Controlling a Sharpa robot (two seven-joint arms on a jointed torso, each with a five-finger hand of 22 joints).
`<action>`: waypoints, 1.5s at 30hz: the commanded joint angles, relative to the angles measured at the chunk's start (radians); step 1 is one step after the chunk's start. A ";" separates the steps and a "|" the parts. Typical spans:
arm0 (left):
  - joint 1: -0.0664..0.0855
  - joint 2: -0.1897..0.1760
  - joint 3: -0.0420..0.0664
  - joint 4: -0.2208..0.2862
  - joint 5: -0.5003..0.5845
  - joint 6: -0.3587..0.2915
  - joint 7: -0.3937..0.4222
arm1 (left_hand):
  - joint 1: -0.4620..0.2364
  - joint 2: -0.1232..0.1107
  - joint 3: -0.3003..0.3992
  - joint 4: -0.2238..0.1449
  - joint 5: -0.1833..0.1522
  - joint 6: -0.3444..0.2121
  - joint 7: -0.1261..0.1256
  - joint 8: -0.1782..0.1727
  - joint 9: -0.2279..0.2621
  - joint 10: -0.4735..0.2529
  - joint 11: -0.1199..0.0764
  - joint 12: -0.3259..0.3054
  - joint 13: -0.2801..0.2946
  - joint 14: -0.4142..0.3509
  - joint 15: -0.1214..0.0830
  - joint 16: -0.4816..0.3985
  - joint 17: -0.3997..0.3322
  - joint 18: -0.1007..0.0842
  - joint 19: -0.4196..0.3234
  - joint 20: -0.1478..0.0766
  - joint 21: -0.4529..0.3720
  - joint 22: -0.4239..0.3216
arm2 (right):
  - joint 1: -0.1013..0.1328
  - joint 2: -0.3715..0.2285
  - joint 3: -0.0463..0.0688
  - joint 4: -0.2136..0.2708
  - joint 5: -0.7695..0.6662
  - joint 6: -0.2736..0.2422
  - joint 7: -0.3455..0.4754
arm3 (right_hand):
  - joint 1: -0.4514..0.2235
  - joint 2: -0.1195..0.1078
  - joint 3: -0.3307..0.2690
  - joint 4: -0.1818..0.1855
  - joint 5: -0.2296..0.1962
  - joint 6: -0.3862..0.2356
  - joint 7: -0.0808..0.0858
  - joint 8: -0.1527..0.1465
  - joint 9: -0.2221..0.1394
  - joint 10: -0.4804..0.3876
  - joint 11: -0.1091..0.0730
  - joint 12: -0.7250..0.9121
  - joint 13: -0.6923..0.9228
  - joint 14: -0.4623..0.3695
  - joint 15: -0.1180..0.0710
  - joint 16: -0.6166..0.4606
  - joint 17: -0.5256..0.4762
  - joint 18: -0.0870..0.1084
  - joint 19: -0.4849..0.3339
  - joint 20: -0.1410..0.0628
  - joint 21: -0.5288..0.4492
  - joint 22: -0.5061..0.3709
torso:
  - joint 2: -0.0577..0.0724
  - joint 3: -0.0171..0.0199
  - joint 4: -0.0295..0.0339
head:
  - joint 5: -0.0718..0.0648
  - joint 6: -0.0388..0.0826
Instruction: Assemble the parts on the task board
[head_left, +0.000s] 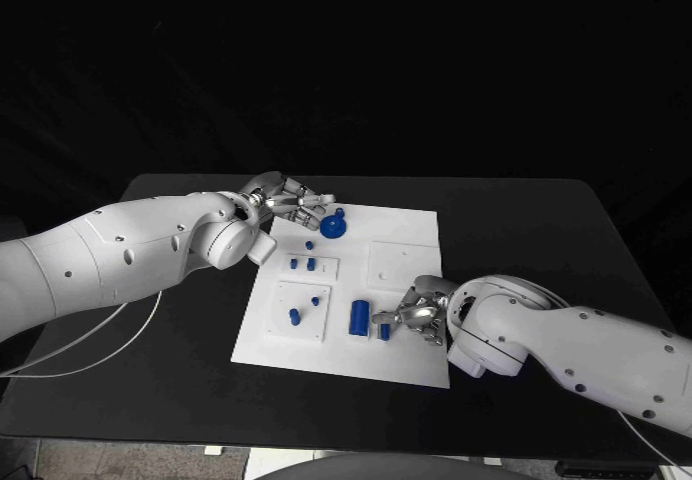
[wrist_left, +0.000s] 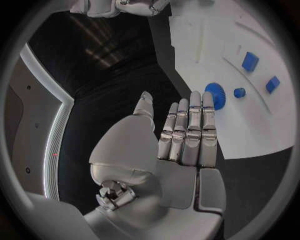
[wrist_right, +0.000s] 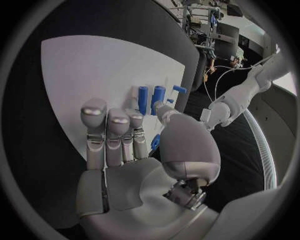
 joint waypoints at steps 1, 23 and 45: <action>0.001 0.001 0.001 0.002 -0.005 0.013 0.001 | 0.003 -0.005 0.001 0.001 0.003 -0.003 -0.003 0.002 0.001 -0.002 -0.001 0.003 0.001 0.000 0.003 -0.002 0.001 -0.014 0.001 -0.002 0.006 0.001 | -0.001 -0.001 0.000 0.010 -0.009 0.017 0.008 | -0.001 0.008 0.001 0.003 -0.002 0.007 0.001 -0.002 0.001 0.008 0.000 -0.007 0.001 0.005 -0.003 -0.002 0.001 -0.006 0.056 0.000 0.002 0.087 | 0.000 -0.0001 -0.0002 | 0.001 0.000; 0.001 -0.002 0.001 0.003 -0.009 0.016 -0.002 | 0.005 -0.006 0.002 0.001 0.003 -0.003 -0.003 0.002 0.001 -0.002 -0.001 0.003 0.001 0.001 0.003 -0.002 0.001 -0.014 0.001 -0.002 0.006 0.002 | -0.002 -0.019 0.000 0.021 -0.023 0.069 0.021 | 0.076 0.066 -0.077 -0.234 0.079 0.006 -0.001 -0.003 0.001 0.002 0.000 0.001 0.001 0.005 -0.001 -0.004 -0.006 -0.003 0.055 0.004 -0.003 0.085 | 0.000 0.0004 -0.0005 | -0.002 -0.002; 0.001 0.000 0.001 0.001 -0.010 0.018 -0.005 | 0.007 -0.005 0.003 -0.001 0.004 -0.003 -0.003 0.002 0.001 -0.002 -0.001 0.003 0.001 0.001 0.003 -0.002 0.001 -0.014 0.001 -0.002 0.006 0.002 | -0.006 -0.013 0.000 0.015 -0.028 0.099 0.027 | 0.098 0.042 -0.114 -0.181 0.018 0.008 0.001 -0.002 0.001 0.001 0.001 0.005 -0.003 0.004 0.000 -0.002 -0.008 -0.002 0.055 0.005 -0.010 0.085 | 0.000 -0.0007 0.0006 | -0.007 -0.004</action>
